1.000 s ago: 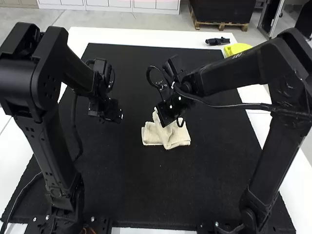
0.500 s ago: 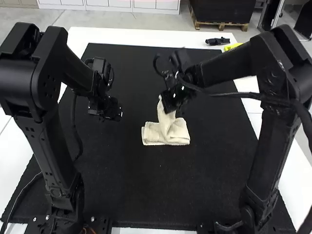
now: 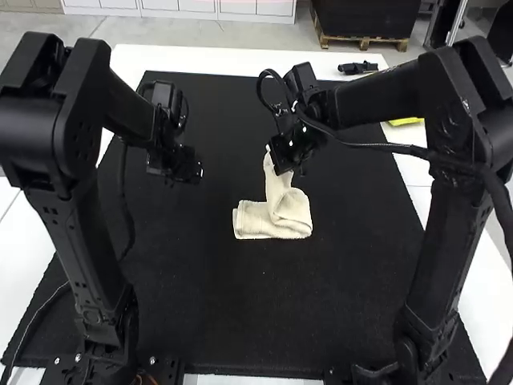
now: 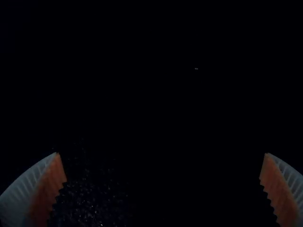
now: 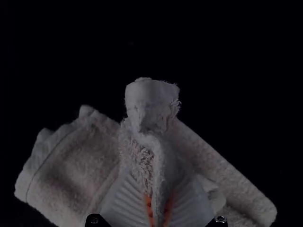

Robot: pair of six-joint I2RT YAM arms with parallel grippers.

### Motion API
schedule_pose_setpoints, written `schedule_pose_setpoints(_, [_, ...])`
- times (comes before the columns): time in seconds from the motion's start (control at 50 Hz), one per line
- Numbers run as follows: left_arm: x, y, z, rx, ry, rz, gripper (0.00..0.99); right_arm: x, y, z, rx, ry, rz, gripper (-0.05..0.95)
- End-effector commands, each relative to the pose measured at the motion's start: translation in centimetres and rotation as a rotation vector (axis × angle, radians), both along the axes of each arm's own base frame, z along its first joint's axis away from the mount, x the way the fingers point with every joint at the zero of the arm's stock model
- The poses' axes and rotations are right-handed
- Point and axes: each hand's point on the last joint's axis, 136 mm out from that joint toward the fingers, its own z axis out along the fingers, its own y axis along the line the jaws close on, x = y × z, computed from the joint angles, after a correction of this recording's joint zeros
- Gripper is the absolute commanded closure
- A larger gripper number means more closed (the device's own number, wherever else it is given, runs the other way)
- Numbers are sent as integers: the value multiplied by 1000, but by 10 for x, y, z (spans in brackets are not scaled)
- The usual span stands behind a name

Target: Fold the towel.

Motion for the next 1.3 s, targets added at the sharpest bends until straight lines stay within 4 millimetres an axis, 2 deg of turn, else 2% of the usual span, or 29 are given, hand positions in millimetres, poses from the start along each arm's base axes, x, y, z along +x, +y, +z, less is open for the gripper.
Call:
schedule_pose_setpoints(0.0, [6,2,4,3,-13,8,34,-4,14,15,20,-38,33,918])
schedule_pose_setpoints(0.26, [6,4,3,1,-13,13,34,-23,33,14,9,-34,84,918])
schedule_pose_setpoints(0.5, [6,2,2,0,-13,11,34,-29,18,5,-21,-3,73,920])
schedule_pose_setpoints(0.64, [7,2,2,2,-17,14,34,-37,9,-9,-41,18,77,916])
schedule_pose_setpoints(0.7, [7,2,1,2,-15,14,34,-41,8,-14,-44,25,80,828])
schedule_pose_setpoints(0.76, [6,2,1,2,-14,14,34,-45,8,-18,-48,31,87,848])
schedule_pose_setpoints(0.78, [6,2,1,2,-14,14,34,-45,9,-18,-46,30,89,907])
schedule_pose_setpoints(0.8, [6,2,1,2,-14,14,34,-45,10,-18,-44,29,89,921])
schedule_pose_setpoints(1.2, [7,3,-4,4,-11,16,34,-52,33,-12,11,-2,132,916])
schedule_pose_setpoints(1.24, [7,2,-4,4,-9,15,34,-55,38,-11,22,0,143,872])
schedule_pose_setpoints(1.26, [7,2,-4,4,-12,15,34,-57,41,-11,24,-3,151,802])
schedule_pose_setpoints(1.28, [7,3,-4,4,-11,16,34,-58,44,-10,26,-9,159,677])
